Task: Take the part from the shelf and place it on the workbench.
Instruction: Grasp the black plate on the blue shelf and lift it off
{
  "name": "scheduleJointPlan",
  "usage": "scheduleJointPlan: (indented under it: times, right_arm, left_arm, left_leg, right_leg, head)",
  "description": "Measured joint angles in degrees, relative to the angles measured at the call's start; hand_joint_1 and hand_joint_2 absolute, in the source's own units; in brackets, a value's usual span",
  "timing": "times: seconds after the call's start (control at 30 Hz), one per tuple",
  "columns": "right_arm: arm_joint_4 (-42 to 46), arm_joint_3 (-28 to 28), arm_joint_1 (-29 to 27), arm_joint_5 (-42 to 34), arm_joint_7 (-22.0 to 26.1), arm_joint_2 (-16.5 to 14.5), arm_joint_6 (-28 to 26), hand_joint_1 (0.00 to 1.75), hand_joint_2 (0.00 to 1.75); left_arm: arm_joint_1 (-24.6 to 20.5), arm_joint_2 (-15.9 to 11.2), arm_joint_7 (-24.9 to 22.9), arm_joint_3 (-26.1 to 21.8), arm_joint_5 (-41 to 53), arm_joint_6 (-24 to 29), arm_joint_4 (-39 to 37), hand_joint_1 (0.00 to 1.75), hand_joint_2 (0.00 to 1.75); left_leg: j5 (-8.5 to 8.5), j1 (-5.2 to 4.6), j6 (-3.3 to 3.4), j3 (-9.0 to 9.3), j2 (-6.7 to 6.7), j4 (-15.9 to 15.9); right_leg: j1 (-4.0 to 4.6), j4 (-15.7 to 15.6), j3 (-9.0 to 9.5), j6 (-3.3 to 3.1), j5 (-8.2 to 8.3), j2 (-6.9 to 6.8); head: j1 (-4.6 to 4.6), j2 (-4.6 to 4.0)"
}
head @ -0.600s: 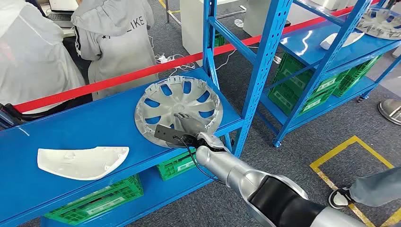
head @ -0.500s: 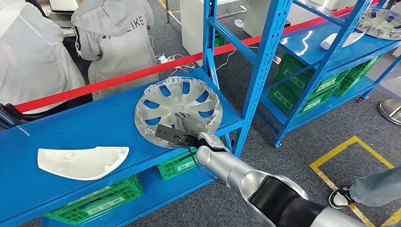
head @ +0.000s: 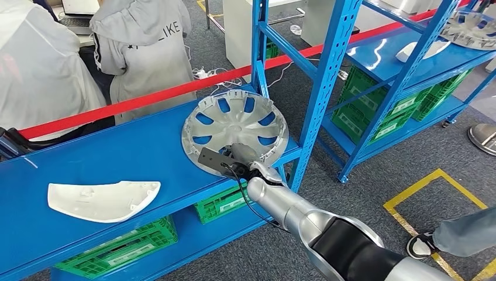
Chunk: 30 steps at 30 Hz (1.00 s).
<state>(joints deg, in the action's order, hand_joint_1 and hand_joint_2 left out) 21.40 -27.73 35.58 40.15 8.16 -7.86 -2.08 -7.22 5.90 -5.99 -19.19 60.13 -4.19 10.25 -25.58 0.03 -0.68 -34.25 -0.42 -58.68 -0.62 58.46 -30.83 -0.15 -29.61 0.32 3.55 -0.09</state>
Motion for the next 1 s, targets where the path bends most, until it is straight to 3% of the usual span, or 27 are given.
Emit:
scheduleJointPlan:
  times: [0.47,0.73,0.87,1.0]
  right_arm:
    - [0.2,0.6,0.0,-0.4,1.5,0.0,0.0,1.75,1.75]
    - [3.0,2.4,-0.5,-4.1,6.2,0.0,-2.4,1.75,1.75]
    - [10.7,2.9,-0.9,-5.3,6.7,0.1,-4.0,1.75,1.75]
    - [25.8,1.8,-3.5,-6.7,6.1,0.3,-4.4,1.75,1.75]
  left_arm:
    - [0.1,0.0,0.1,0.0,-0.5,0.1,0.0,0.00,0.00]
    - [0.9,0.0,0.3,-0.3,-0.7,0.5,-0.1,0.00,0.00]
    - [1.7,0.0,1.3,-1.2,-1.6,1.6,-0.1,0.00,0.00]
    - [2.5,0.0,2.4,-2.1,-2.3,2.3,-0.1,0.00,0.00]
  left_leg:
    - [0.00,0.00,0.00,0.00,0.00,0.0]
    - [0.02,-0.01,-0.01,-0.16,0.00,0.0]
    - [0.11,-0.02,-0.06,-0.37,0.06,0.0]
    - [0.12,-0.02,-0.07,-0.50,0.10,0.0]
  right_leg:
    - [0.01,0.0,0.00,0.00,0.00,0.01]
    - [0.01,0.0,-0.10,0.02,0.04,0.01]
    - [0.01,0.0,-0.39,-0.02,0.19,0.09]
    - [0.00,0.0,-0.59,-0.04,0.20,0.14]
  head:
    - [-0.01,0.00]
    - [-0.01,0.00]
    - [-0.01,0.00]
    - [0.00,0.00]
